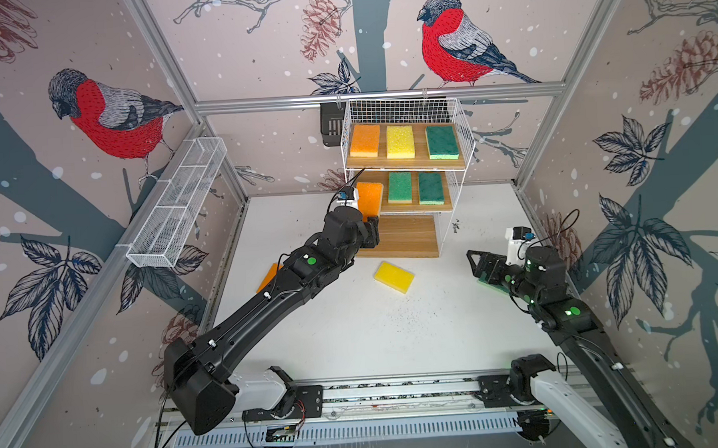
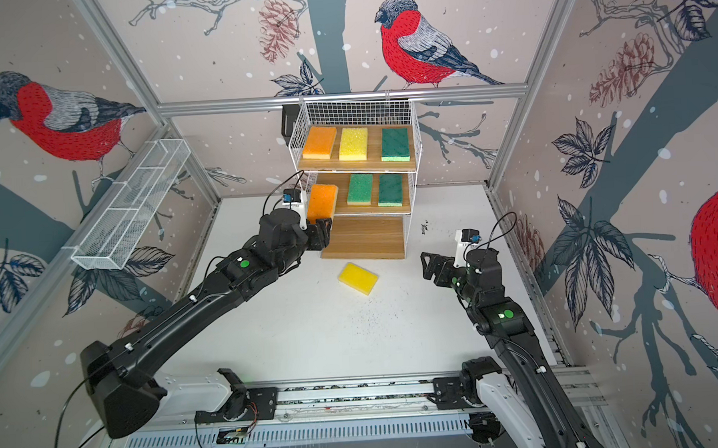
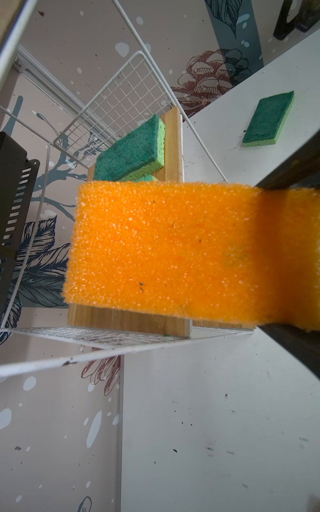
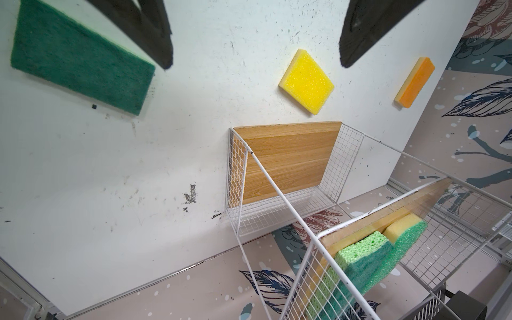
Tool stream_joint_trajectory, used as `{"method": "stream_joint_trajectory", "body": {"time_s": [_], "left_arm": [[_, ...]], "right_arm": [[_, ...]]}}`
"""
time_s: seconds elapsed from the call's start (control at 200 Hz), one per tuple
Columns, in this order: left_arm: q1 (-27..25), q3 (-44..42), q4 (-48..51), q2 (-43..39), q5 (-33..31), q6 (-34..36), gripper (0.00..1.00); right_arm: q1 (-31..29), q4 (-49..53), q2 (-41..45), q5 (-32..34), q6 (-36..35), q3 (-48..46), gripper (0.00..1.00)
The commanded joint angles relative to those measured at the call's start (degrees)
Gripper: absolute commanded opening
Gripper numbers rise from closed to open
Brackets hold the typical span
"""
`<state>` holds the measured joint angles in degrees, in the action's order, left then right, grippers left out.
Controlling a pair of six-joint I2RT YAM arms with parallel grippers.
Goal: Place and organize the cleaning sponges onto the shelf
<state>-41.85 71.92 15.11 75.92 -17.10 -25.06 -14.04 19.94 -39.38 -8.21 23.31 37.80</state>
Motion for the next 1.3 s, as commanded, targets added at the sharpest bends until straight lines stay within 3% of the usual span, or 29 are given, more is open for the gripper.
{"method": "stream_joint_trajectory", "body": {"time_s": [0.0,0.68,1.296], "left_arm": [[-0.08,1.07,-4.42,1.27,-0.93,0.09,0.64],[-0.08,2.99,-12.96,8.62,-8.02,2.51,0.64],[1.88,6.68,-11.87,14.25,-6.85,2.92,0.65]], "right_arm": [[-0.11,-0.74,-0.08,-0.93,-1.63,0.51,0.93],[-0.11,-4.39,-2.68,-2.16,0.09,1.0,0.94],[-0.29,-5.71,-4.22,-2.53,0.83,1.6,0.94]]}}
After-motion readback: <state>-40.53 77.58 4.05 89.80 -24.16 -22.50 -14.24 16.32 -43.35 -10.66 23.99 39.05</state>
